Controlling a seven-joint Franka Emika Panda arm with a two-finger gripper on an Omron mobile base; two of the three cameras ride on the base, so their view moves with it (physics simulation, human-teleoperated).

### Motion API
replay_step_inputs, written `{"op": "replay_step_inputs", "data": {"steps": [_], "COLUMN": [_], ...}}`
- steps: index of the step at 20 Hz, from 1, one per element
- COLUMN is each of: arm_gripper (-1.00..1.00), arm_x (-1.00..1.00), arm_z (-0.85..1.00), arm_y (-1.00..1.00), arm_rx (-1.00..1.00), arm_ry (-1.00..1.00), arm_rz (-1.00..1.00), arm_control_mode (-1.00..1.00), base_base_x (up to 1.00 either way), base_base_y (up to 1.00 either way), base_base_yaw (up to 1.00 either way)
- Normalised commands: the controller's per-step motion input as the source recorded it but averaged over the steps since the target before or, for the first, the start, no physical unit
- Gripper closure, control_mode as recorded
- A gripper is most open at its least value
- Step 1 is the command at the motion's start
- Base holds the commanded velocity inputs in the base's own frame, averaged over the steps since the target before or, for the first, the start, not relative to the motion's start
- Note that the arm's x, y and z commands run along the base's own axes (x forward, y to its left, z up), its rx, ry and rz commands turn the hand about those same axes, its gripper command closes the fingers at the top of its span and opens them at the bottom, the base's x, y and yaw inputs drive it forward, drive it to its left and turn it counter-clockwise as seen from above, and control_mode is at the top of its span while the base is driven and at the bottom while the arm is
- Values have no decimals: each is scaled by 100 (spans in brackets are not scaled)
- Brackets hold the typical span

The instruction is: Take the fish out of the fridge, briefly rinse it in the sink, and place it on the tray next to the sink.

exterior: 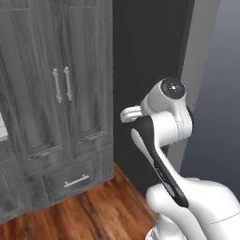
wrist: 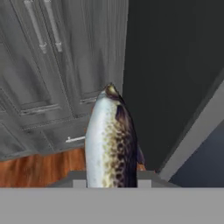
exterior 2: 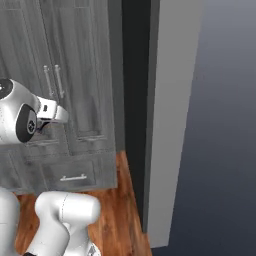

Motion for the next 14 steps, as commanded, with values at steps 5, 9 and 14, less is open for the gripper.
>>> {"op": "replay_step_inputs", "data": {"steps": [5,9,14], "arm_gripper": [100,100,100], "arm_x": [0,0,0], "arm_z": [0,0,0], "arm_y": [0,0,0], "arm_rx": [0,0,0], "arm_ry": [0,0,0], "arm_rz": [0,0,0], "arm_control_mode": [100,100,100], "base_base_x": [94,41,-26], "base_base_y": [100,100,100], "base_base_yaw": [-12,-5,-1]}}
